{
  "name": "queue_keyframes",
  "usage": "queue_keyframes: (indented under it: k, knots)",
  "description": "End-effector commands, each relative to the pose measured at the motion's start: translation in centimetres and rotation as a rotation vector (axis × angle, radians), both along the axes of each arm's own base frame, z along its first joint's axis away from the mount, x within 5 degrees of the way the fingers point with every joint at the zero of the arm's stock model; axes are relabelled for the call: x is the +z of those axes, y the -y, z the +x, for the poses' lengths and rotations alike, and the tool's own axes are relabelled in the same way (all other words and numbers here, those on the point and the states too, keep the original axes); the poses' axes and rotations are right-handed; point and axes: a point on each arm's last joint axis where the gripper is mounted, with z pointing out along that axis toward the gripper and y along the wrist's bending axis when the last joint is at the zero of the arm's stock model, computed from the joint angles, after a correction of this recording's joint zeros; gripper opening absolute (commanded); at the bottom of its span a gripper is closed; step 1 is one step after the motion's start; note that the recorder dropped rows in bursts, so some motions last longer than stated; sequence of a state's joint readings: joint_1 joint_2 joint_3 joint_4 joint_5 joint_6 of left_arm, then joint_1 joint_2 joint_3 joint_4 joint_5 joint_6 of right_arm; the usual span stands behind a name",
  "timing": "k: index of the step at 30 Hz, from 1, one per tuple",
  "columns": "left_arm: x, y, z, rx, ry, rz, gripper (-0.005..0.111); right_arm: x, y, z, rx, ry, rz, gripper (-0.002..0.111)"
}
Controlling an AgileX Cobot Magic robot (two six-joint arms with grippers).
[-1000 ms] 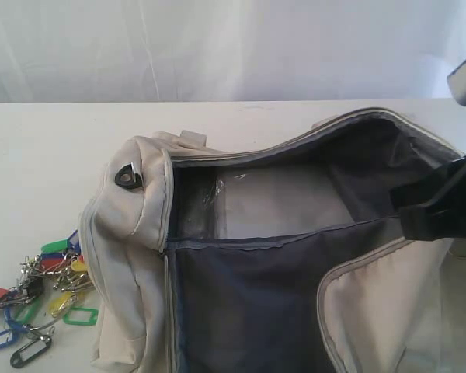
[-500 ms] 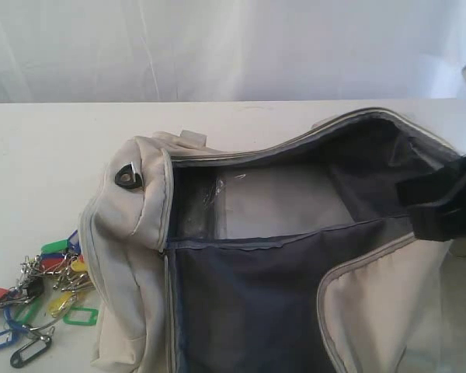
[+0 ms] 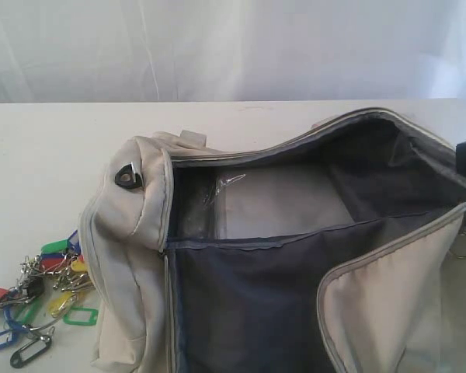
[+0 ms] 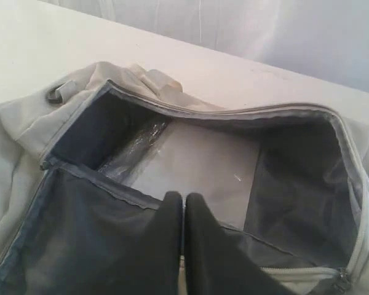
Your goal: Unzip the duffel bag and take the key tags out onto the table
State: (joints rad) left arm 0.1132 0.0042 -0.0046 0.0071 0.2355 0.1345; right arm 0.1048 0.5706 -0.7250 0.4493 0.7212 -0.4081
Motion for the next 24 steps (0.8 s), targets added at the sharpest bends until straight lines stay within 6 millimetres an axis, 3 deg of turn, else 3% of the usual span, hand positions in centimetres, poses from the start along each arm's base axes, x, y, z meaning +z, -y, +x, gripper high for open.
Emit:
queue_keyframes:
  k: [1, 7, 11, 24]
  knots:
    - [-0.1, 0.0, 0.0, 0.004, 0.004, 0.003, 0.0, 0.3, 0.0, -0.6, 0.002, 0.038, 0.003, 0.002]
    - [-0.1, 0.0, 0.0, 0.006, 0.001, -0.004, 0.0, 0.7, 0.2, -1.9, 0.002, 0.092, 0.009, 0.002]
    - [-0.1, 0.0, 0.0, 0.079, 0.018, -0.198, 0.0, 0.9, 0.2, -2.4, 0.003, 0.116, 0.01, 0.002]
    - [-0.1, 0.0, 0.0, 0.076, 0.017, -0.19, 0.0, 1.5, 0.6, -4.7, -0.014, 0.22, 0.002, 0.001]
